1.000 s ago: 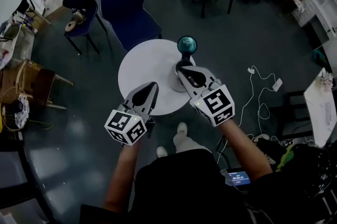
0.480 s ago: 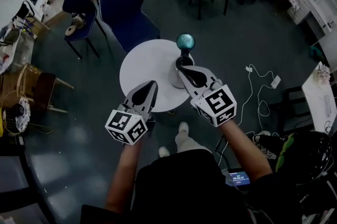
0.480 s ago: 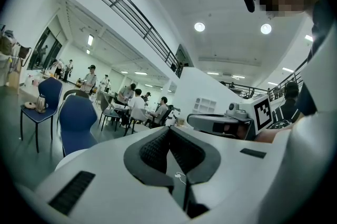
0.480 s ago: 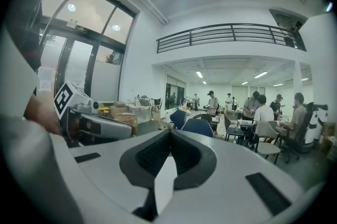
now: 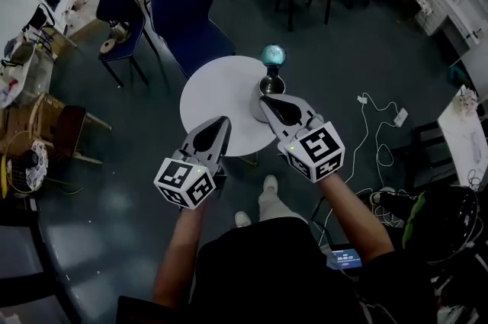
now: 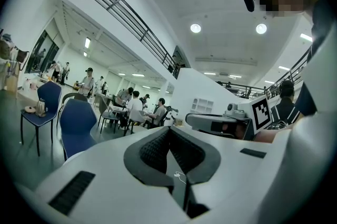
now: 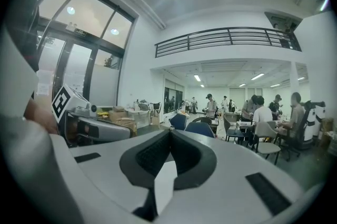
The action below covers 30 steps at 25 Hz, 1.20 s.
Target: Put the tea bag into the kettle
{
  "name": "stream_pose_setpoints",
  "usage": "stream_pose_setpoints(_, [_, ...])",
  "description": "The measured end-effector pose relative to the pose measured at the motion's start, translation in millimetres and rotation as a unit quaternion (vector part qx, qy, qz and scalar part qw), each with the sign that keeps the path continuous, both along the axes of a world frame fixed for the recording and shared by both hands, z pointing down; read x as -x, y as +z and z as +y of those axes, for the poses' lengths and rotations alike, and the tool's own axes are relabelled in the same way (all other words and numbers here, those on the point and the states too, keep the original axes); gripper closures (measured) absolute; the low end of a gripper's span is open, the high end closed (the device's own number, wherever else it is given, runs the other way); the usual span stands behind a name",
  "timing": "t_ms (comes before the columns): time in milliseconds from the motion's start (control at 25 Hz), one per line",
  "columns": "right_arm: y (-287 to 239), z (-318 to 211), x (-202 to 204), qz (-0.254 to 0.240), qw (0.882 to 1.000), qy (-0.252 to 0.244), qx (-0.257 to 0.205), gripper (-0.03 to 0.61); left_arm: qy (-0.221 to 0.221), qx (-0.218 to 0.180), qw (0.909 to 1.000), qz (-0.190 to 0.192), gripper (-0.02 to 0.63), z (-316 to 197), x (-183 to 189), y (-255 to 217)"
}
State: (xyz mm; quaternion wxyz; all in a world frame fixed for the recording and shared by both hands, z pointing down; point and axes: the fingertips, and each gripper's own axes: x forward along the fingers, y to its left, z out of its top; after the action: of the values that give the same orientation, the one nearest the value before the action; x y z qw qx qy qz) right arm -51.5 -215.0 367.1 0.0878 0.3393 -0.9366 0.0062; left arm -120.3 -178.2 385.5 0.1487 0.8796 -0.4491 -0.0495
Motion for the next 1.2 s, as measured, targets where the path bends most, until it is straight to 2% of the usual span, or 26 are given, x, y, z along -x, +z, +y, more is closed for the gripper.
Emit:
stream_pose_setpoints(600, [-8,74,28,0.008,1.000,0.018,-0.017,0.560,0.021,-0.005,0.9998,0.004,0.598,73,28,-2])
stream_pose_setpoints(1000, [-11,104,31,0.009,0.999,0.031,-0.015,0.560,0.024,-0.017,0.9996,-0.001,0.598,98,40,-11])
stream_pose_setpoints(1200, [-10,111,26,0.008,0.999,0.033,-0.013,0.560,0.031,-0.015,0.9994,-0.001,0.598,101,32,-11])
